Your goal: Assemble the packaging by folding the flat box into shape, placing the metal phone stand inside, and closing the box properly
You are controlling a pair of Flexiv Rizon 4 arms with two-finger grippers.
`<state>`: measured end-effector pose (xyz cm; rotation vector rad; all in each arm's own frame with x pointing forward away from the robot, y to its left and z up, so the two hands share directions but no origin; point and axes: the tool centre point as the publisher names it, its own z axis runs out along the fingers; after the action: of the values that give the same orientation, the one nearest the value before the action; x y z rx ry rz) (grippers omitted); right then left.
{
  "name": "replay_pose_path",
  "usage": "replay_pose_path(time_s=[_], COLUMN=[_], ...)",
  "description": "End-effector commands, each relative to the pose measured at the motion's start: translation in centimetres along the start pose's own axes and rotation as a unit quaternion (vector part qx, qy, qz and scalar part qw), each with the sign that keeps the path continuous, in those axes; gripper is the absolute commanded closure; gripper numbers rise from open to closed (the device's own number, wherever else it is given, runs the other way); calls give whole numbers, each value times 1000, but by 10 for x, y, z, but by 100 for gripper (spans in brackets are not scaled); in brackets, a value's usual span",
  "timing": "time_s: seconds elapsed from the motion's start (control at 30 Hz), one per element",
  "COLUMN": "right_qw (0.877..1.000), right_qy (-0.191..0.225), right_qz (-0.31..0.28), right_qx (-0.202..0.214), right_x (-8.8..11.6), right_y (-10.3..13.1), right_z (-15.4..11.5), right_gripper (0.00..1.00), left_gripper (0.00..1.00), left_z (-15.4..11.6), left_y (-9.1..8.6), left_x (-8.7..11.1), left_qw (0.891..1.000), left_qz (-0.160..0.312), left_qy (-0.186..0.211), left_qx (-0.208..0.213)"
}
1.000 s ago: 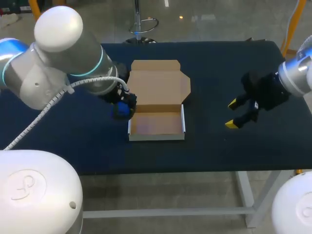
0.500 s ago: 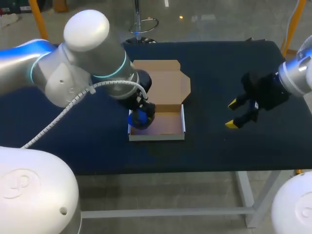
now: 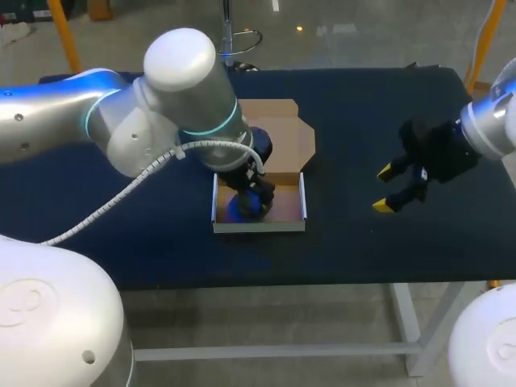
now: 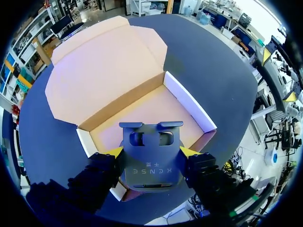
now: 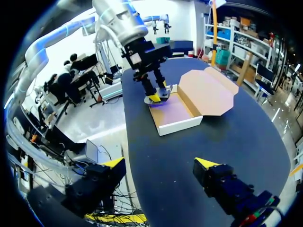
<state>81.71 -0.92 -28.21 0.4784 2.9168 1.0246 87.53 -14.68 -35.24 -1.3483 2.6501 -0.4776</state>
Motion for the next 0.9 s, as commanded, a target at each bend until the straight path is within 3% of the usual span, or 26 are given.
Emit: replay_pose_path(time_s=[0.03, 0.47, 0.9], right_qw=[1000, 1000, 1000], right_qy=[2, 2, 2], right_qz=[-1, -1, -1], right_qx=[-2, -2, -2], right_x=[0, 0, 0], right_y=[0, 0, 0], right_z=[-1, -1, -1], right_gripper=[0, 0, 0], left_gripper=[100, 100, 100], left_z=[16, 42, 28], left_y=[-7, -17, -19], left_x=[11, 12, 7], left_qw=[1000, 1000, 1000], left_qz=[5, 1, 5], left_qy=[-7, -16, -6], left_qx=[-6, -10, -3])
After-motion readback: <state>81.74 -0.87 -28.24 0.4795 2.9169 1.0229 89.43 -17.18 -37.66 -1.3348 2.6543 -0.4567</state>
